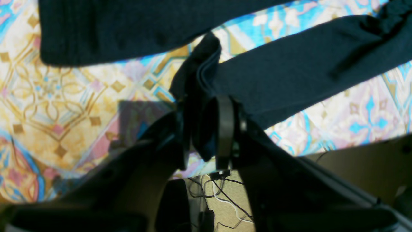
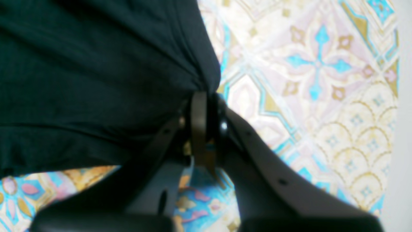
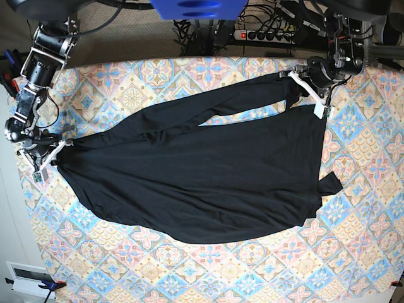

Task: Layout the t-shirt on the table in an organized manner, then fold the t-shirt properly
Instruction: 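Drag the shirt sleeve with the left gripper outward to spread it, then regrasp the shirt edge with the right gripper and pull it outward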

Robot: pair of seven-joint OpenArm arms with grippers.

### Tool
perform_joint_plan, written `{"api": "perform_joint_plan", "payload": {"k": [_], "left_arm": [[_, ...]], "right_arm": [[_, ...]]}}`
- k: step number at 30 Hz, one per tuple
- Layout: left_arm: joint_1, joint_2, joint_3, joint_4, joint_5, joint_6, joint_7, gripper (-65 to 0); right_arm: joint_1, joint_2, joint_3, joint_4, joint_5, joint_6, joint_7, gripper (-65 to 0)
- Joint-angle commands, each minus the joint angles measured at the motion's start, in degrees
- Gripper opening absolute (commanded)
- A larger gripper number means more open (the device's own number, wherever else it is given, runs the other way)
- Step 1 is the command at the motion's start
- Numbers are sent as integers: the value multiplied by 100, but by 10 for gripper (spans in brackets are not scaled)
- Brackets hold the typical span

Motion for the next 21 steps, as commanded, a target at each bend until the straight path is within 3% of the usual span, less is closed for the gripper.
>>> {"api": "perform_joint_plan", "payload": {"k": [1,5,9,13,18,21], "left_arm": [[-17,-65,-47,90,-74,-30,-75,-546],[-8,32,-460,90,-92,-39,-83,-650],[-8,375,-1190,108,-347,-109,-83,-650],[-8,392,-1805,108,-1560,-619,-22,-650],[53,278,-2236,108,-2817,-680,145,-650],[36,234,-2376,108,-3309,-680,453,-650]], "right_arm": [[134,125,37,110,61,0,111,-650],[134,125,37,110,61,0,111,-650],[134,125,37,110,61,0,111,-650],[134,125,37,110,61,0,102,-650],[99,116,2,119,53,9,102,-649],[-103,116,2,321,53,9,5,-596]]}}
